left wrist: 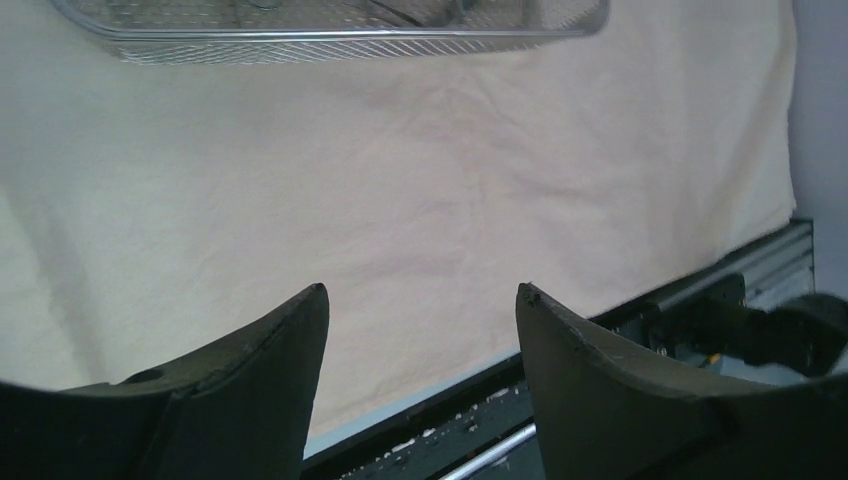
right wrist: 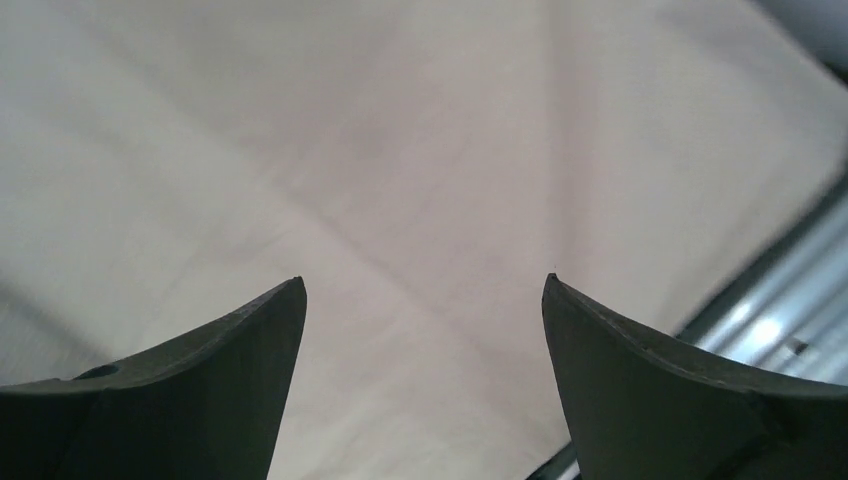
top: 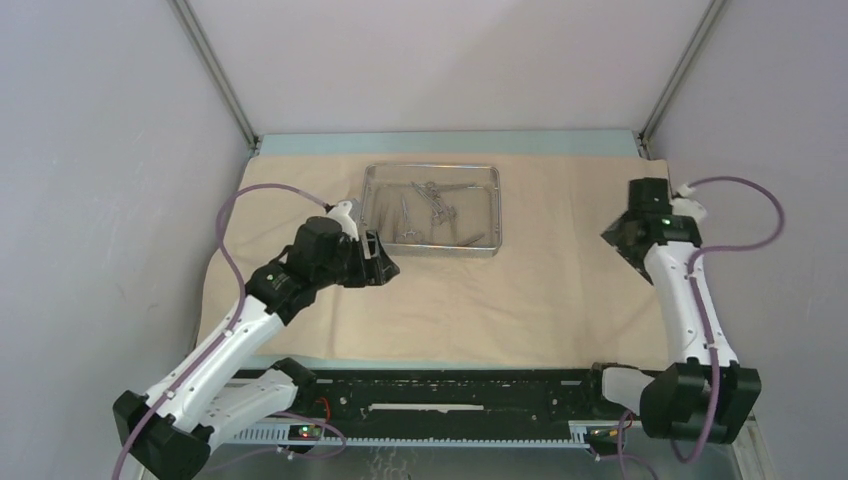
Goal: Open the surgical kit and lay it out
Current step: Open the surgical kit at the center of the board, then smooth out the surgical kit at the center of the board, then pick up the medical item from the container.
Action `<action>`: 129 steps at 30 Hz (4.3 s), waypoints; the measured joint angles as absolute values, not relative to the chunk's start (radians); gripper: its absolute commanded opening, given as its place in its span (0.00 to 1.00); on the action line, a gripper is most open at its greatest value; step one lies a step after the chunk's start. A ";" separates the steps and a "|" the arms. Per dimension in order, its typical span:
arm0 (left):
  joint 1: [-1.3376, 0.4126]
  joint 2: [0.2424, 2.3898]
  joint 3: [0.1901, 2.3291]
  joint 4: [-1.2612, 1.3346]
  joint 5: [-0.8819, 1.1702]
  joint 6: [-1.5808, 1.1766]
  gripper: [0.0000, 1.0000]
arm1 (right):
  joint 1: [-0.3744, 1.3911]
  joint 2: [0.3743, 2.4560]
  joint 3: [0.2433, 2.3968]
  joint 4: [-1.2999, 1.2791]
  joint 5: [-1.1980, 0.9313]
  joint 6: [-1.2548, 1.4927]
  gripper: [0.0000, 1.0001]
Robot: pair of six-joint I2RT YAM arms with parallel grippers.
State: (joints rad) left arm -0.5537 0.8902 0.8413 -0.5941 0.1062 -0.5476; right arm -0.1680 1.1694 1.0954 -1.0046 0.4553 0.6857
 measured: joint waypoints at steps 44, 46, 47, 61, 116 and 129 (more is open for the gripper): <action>0.527 1.444 0.727 -0.397 0.109 -0.870 0.74 | 0.448 1.507 1.172 -0.513 0.133 0.552 0.98; 0.540 1.446 0.746 -0.443 0.053 -0.844 0.75 | 0.447 1.507 1.172 -0.513 0.129 0.547 0.98; 0.542 1.446 0.756 -0.469 0.023 -0.831 0.75 | 0.447 1.507 1.172 -0.513 0.128 0.544 0.98; 0.459 1.440 0.916 -0.694 -0.305 -0.619 0.76 | 0.414 1.507 1.172 -0.477 0.069 0.507 0.97; -0.305 1.138 1.026 -0.669 -0.040 -0.356 0.80 | 0.586 2.404 2.085 -0.722 0.069 -0.027 0.39; -0.305 1.130 1.008 -0.664 -0.040 -0.356 0.80 | 0.596 2.419 2.092 -0.716 0.068 -0.024 0.24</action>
State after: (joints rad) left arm -0.3050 1.1297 1.0084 -0.6640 -0.0399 -0.3565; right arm 0.5957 2.4187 2.0918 -0.7158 0.0677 -0.0238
